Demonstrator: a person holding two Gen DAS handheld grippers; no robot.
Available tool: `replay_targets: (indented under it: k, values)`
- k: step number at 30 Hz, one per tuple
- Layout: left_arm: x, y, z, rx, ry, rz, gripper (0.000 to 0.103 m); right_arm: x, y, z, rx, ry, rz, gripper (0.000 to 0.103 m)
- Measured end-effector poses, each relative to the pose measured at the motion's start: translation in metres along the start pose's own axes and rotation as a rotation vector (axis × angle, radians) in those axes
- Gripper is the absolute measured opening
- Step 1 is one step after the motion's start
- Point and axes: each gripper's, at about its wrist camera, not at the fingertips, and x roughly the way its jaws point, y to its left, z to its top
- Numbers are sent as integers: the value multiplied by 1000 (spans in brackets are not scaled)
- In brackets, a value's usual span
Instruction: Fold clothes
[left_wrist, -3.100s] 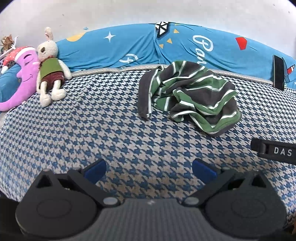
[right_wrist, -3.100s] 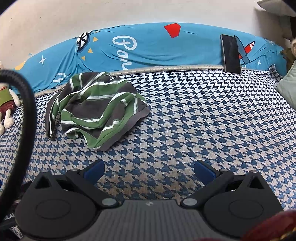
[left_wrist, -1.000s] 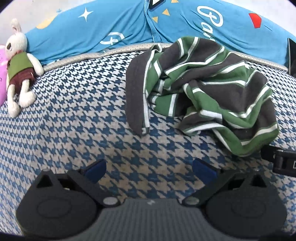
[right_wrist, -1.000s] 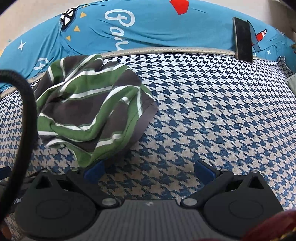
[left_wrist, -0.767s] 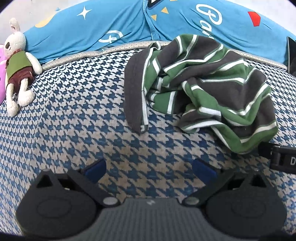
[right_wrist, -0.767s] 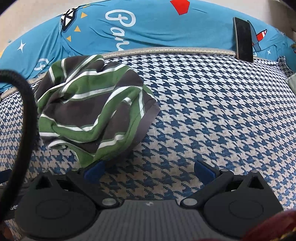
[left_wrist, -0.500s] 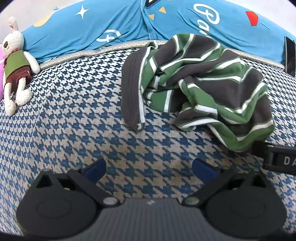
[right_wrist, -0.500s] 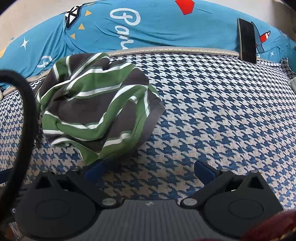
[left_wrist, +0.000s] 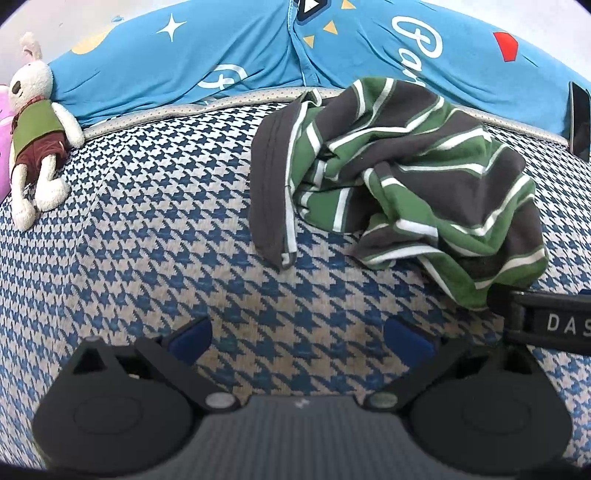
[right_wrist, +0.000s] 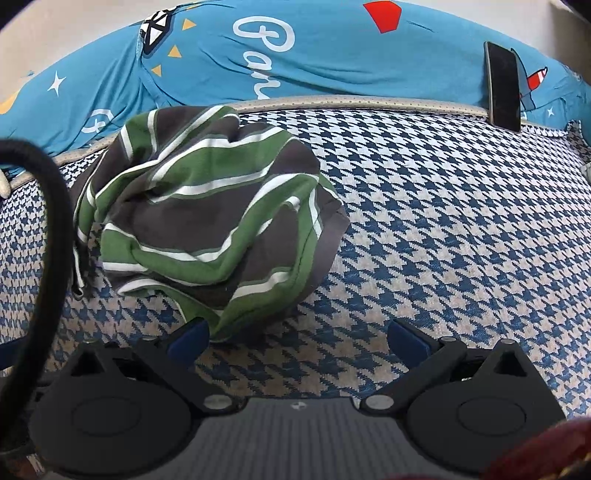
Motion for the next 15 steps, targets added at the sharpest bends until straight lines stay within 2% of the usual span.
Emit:
replay_targets:
  k: [15]
  values:
    - [4,-1,-1,-1,0,7,103,-4,-2,0,0,-28,-31,103]
